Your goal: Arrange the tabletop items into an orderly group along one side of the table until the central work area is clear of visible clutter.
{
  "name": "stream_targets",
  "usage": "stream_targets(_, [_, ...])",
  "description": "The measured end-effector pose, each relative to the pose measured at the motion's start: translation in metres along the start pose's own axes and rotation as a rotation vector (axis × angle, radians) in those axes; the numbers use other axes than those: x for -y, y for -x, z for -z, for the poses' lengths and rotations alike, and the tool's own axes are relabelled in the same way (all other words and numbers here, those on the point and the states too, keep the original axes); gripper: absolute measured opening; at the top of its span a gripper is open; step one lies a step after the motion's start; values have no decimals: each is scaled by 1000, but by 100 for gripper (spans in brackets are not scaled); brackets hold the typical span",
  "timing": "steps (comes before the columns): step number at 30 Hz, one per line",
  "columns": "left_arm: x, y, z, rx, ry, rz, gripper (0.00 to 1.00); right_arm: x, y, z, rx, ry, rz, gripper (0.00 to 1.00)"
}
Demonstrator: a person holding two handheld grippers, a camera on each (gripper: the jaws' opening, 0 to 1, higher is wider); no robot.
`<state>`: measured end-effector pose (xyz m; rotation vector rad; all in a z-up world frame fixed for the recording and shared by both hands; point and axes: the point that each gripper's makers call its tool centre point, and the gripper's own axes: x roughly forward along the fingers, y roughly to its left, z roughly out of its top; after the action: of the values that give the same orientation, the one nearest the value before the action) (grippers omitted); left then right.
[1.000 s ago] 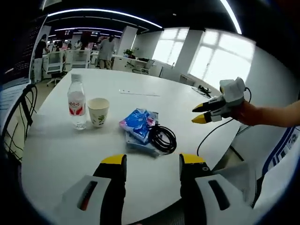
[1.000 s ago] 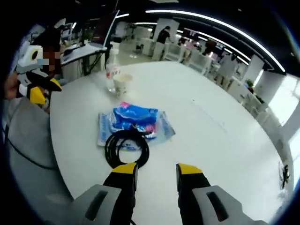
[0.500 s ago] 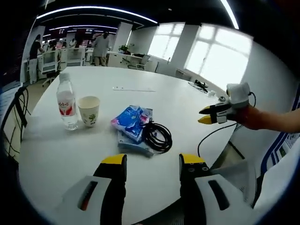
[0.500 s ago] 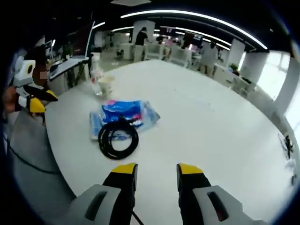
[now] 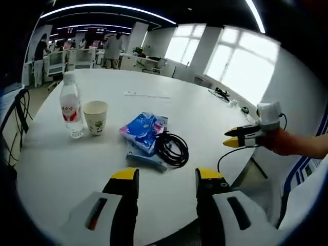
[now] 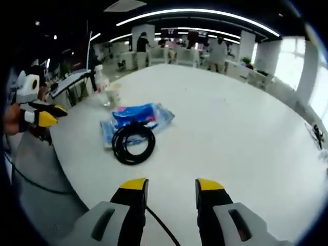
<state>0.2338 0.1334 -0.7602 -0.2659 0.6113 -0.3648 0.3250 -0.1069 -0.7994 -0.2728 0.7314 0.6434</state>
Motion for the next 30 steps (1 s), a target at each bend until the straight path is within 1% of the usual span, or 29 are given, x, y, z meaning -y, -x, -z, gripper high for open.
stream_targets(4, [3,-4,0,6,19,-3,41,1,0,-2,15,-30,5,37])
stream_targets(6, [6,-7,3,-3,28,-3,41,1,2,-1,20,-39,9,37])
stream_targets(9, [7,-10,7,-20,40,-6,40,5,2,2,31,-62,13,37])
stream_targets(14, [6,-14,16,-44,74,-19,40,7,2,12,29,-91,10,38])
stream_targets(18, [6,-21,24,-65,85,-26,40,6,0,20,21,-116,-2,39])
stream_targets(21, [8,-23,29,-85,78,-33,39,1,-3,22,16,-119,-20,40])
stream_targets(24, [11,-30,32,-105,80,-31,38,-4,-8,24,11,-119,-39,41])
stream_targets(26, [9,-36,35,-120,91,-35,38,-9,-10,20,11,-120,-53,41])
stream_targets(30, [13,-49,32,-130,86,-38,37,-12,-18,16,19,-131,-75,41])
